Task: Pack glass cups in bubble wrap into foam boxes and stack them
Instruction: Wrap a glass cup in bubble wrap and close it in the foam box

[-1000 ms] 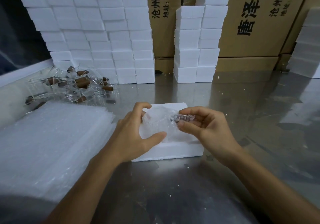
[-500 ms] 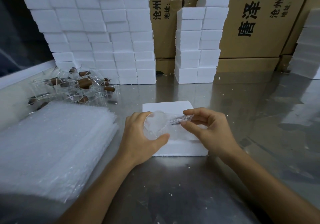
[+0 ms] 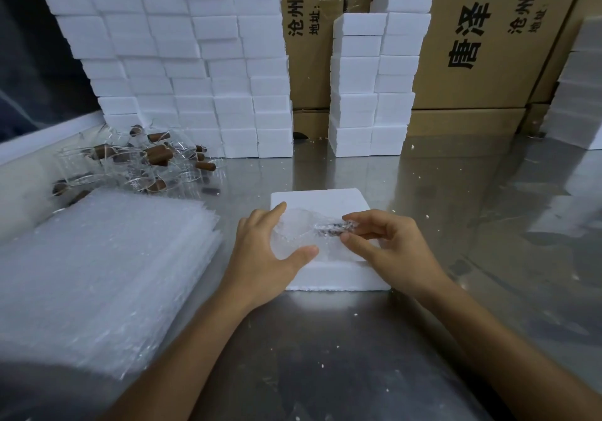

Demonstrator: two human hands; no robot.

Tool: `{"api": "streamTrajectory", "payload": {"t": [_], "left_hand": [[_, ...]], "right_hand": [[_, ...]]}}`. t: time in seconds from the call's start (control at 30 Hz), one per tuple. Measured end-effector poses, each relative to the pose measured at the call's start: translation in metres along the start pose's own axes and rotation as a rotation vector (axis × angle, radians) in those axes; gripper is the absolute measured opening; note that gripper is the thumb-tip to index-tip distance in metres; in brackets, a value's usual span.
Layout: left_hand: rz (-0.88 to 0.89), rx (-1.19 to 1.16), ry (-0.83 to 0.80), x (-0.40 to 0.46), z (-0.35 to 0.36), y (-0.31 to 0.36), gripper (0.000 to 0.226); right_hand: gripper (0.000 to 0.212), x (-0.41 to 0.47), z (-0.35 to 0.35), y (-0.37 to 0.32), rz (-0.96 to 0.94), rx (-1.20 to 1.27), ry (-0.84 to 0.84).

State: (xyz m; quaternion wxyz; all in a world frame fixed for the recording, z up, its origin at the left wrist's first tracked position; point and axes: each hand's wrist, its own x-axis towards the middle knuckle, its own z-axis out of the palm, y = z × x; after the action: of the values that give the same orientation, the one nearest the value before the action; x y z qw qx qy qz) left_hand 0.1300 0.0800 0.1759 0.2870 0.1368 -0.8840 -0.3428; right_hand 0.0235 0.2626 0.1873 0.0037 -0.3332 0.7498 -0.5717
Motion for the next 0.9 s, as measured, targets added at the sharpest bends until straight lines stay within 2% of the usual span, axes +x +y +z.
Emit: {"api": "streamTrajectory", "payload": {"t": [0.2, 0.47, 0.63, 0.73, 0.9], "left_hand": [[0.034, 0.025, -0.027, -0.001, -0.004, 0.0, 0.073], [0.026, -0.07, -0.106, 0.003, -0.014, -0.003, 0.084], [-0.005, -0.081, -0.105, 0.004, -0.013, -0.002, 0.09], [-0.011, -0.084, -0.096, 0.005, -0.014, -0.002, 0.088], [-0.015, -0.102, -0.064, 0.004, -0.015, 0.001, 0.078]], "right_hand": [[0.016, -0.001, 0.003, 0.007, 0.01, -0.22, 0.035], [0.023, -0.002, 0.003, 0.009, 0.005, -0.348, 0.06], [0.02, -0.001, 0.002, 0.011, 0.075, -0.293, 0.05], [0.014, -0.001, 0.003, 0.012, 0.065, -0.275, 0.045], [0.017, 0.0, 0.004, 0.013, 0.071, -0.256, 0.036]]}}
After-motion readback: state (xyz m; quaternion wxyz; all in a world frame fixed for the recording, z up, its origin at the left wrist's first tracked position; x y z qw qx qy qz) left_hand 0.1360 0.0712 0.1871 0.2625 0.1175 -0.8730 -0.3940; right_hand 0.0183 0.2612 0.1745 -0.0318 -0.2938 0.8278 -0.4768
